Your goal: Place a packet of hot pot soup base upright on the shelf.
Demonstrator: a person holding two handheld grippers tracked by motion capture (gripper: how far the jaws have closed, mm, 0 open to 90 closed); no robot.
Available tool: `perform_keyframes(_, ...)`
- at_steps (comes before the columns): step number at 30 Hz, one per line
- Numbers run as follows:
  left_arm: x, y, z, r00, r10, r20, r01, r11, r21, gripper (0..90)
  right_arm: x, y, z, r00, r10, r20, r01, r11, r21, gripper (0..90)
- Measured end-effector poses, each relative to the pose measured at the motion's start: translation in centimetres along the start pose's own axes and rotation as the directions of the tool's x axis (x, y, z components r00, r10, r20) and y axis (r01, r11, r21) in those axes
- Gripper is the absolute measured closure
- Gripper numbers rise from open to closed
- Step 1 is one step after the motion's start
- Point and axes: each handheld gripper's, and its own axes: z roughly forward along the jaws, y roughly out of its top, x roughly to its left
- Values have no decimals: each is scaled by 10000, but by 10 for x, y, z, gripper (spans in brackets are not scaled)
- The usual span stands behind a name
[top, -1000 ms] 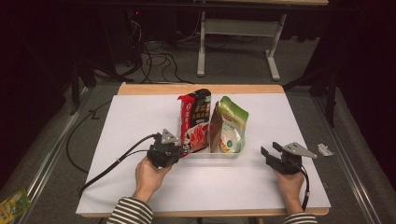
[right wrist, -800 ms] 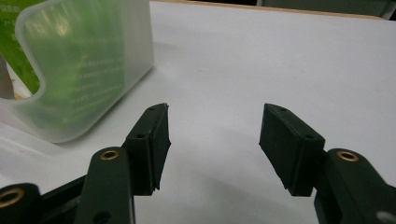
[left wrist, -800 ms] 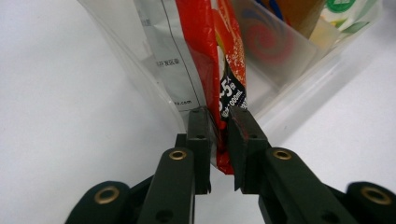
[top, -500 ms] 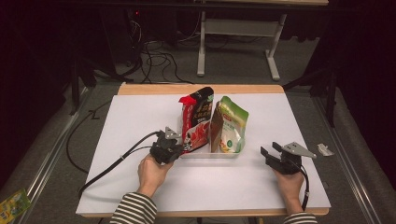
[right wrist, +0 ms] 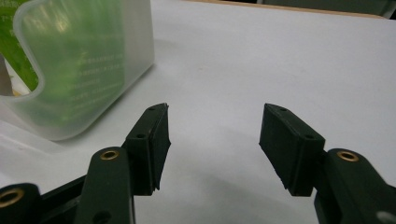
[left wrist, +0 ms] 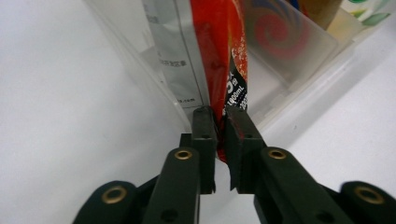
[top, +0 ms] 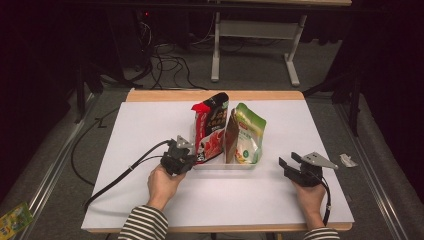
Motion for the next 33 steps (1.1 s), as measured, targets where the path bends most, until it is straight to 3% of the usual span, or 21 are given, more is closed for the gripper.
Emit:
perform_keyframes(4, 0, -1, -8, 9998, 25, 210, -13, 9984, -568, 741, -1, 0, 0, 9999, 112, -30, -112, 9999, -31, 426)
perform_keyframes(6, 1, 2, -15, 9992, -170, 360, 202, 9956, -912, 702, -1, 0, 0, 10000, 65, -32, -65, 10000, -35, 426)
perform_keyframes(11, 13, 10, -30, 9977, -676, 13, 670, 9866, -1488, 647, -1, 0, -1, 9999, 89, -51, -89, 9999, -82, 426)
perform_keyframes(15, 21, 21, -34, 9958, -914, 15, 902, 9797, -1791, 595, -1, 0, 0, 9999, 115, -39, -115, 9999, -46, 426)
perform_keyframes(16, 22, 22, -33, 9954, -951, 70, 947, 9783, -1840, 570, -1, 0, 0, 10000, 88, -42, -89, 9999, -74, 426)
perform_keyframes(19, 29, 29, -30, 9890, -1337, 638, 1447, 9645, -2211, 527, -1, 0, 0, 9999, 128, -36, -128, 9999, -46, 426)
perform_keyframes(21, 30, 34, -26, 9909, -1257, 491, 1336, 9647, -2269, 514, -1, 0, 0, 9999, 154, -27, -154, 9999, -23, 426)
perform_keyframes(22, 31, 36, -25, 9917, -1153, 572, 1252, 9675, -2196, 507, -1, 0, 0, 9999, 143, -31, -143, 9999, -33, 426)
perform_keyframes(23, 31, 38, -24, 9911, -1160, 645, 1278, 9658, -2258, 507, -1, 0, 0, 9999, 142, -33, -142, 9999, -28, 425)
perform_keyframes(25, 31, 43, -22, 9942, -924, 556, 1025, 9700, -2203, 519, -1, 0, 0, 9999, 115, -25, -115, 9999, -2, 425)
perform_keyframes(29, 35, 46, -16, 9909, -1138, 723, 1271, 9675, -2187, 531, -1, 0, 0, 9999, 146, -51, -146, 9999, -3, 425)
perform_keyframes(33, 35, 46, -16, 9916, -905, 925, 1086, 9705, -2153, 620, -1, 0, 0, 9999, 150, -58, -150, 9999, -5, 425)
